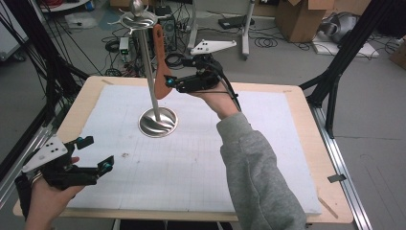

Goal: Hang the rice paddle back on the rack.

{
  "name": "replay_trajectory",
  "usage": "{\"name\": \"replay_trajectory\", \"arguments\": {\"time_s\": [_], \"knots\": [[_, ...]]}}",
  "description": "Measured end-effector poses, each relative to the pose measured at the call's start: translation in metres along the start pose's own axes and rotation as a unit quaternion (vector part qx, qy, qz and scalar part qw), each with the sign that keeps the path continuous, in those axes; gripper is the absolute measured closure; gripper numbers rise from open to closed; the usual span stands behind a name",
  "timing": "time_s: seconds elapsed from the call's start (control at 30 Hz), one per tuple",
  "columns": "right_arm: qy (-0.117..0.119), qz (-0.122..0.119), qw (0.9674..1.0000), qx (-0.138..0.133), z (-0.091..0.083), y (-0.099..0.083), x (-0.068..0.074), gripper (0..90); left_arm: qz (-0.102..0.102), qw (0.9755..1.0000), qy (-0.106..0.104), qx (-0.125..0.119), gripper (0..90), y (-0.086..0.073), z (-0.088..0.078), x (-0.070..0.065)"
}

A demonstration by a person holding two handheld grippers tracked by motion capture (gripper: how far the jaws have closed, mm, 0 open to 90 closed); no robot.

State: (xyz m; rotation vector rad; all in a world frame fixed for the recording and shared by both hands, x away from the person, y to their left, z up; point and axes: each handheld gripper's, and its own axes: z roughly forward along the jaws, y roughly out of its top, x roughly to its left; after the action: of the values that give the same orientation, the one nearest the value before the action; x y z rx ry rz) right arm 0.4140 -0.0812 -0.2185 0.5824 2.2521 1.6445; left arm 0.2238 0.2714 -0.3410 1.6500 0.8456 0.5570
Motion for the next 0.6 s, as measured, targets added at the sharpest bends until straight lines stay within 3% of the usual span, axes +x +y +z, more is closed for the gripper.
{"name": "replay_trajectory", "arguments": {"time_s": [0.23, 0.6], "knots": [[0.011, -0.006, 0.9998, 0.012, -0.01, -0.01, 0.0, 13.9, 0.0, 1.0, -0.005, -0.002, 2.9, 0.003, 0.007, 0.002], [-0.002, 0.002, 0.9999, 0.016, -0.03, -0.028, -0.005, 13.9, -0.002, 0.9999, -0.01, -0.012, 2.9, 0.009, 0.015, 0.004]]}}
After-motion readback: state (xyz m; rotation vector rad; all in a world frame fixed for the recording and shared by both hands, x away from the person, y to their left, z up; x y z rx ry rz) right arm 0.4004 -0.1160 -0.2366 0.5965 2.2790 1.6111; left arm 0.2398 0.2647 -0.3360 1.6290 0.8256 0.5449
